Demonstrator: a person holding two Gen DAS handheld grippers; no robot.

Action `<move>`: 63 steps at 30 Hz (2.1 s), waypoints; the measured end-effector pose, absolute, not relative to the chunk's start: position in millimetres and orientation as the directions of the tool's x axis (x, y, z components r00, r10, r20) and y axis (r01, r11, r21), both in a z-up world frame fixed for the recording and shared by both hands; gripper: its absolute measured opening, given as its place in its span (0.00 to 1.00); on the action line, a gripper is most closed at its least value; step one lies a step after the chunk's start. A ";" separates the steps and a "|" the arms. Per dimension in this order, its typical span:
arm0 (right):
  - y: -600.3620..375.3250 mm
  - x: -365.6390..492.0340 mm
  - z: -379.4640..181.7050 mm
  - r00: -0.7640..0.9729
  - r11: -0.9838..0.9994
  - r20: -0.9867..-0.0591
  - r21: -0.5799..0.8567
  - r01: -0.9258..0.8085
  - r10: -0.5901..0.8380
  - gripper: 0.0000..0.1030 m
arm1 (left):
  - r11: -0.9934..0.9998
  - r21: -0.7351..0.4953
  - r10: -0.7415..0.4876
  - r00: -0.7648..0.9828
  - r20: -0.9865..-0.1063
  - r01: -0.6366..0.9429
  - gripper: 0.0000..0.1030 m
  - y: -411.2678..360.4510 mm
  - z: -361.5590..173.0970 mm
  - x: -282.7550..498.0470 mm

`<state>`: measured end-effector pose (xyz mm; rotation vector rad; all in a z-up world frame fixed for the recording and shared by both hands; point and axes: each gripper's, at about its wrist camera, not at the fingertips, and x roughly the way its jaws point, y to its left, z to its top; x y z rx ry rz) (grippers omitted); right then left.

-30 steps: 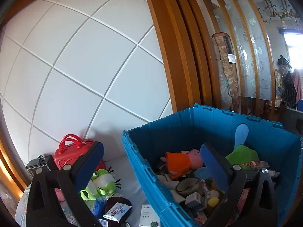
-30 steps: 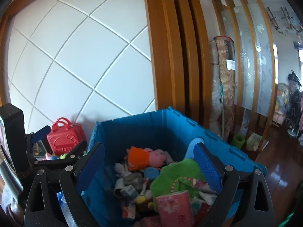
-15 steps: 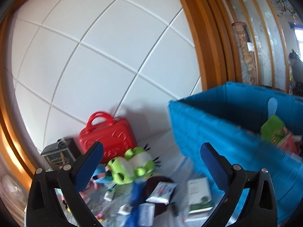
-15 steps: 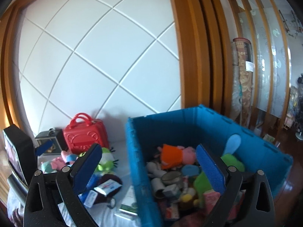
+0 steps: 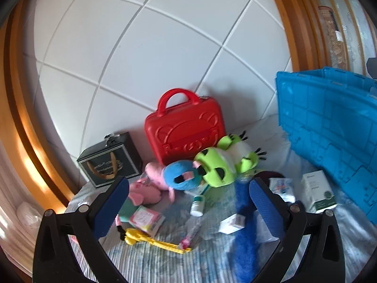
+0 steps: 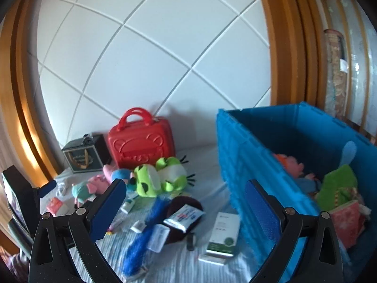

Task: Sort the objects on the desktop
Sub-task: 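Move both tools back over the remaining items on the bed, then grasp the green plush frog with the right tool while the left tool grasps the white pill bottle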

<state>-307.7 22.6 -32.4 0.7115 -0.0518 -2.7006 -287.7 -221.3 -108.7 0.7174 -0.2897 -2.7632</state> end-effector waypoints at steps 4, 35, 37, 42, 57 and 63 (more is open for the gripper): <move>-5.0 -328.3 -46.8 -0.780 -0.922 -0.504 0.102 0.373 -0.371 0.99 | -0.933 0.270 -0.343 -0.817 -0.463 0.239 1.00 -247.0 -124.4 -288.8; -191.8 -572.3 -252.1 -0.421 -0.749 -0.819 0.017 0.663 -0.391 0.92 | -0.977 0.178 -0.210 -0.693 -0.689 0.118 1.00 -313.7 -288.5 -444.0; -191.0 -576.9 -252.3 -0.420 -0.746 -0.817 0.020 0.665 -0.395 0.92 | -0.981 0.171 -0.186 -0.669 -0.720 0.089 0.99 -311.8 -302.6 -462.5; -196.4 -584.0 -260.6 -0.394 -0.721 -0.825 0.024 0.693 -0.406 0.92 | -0.993 0.111 -0.111 -0.628 -0.770 0.040 0.84 -313.1 -307.9 -491.1; -256.2 -593.5 -284.6 -0.469 -0.701 -0.834 -0.149 0.697 -0.289 0.73 | -0.998 -0.014 -0.017 -0.462 -0.887 0.064 0.33 -326.6 -336.2 -502.9; -225.4 -595.0 -262.9 -0.464 -0.752 -0.815 -0.055 0.657 -0.346 0.61 | -0.996 0.010 -0.058 -0.525 -0.849 0.093 0.32 -323.5 -325.9 -486.1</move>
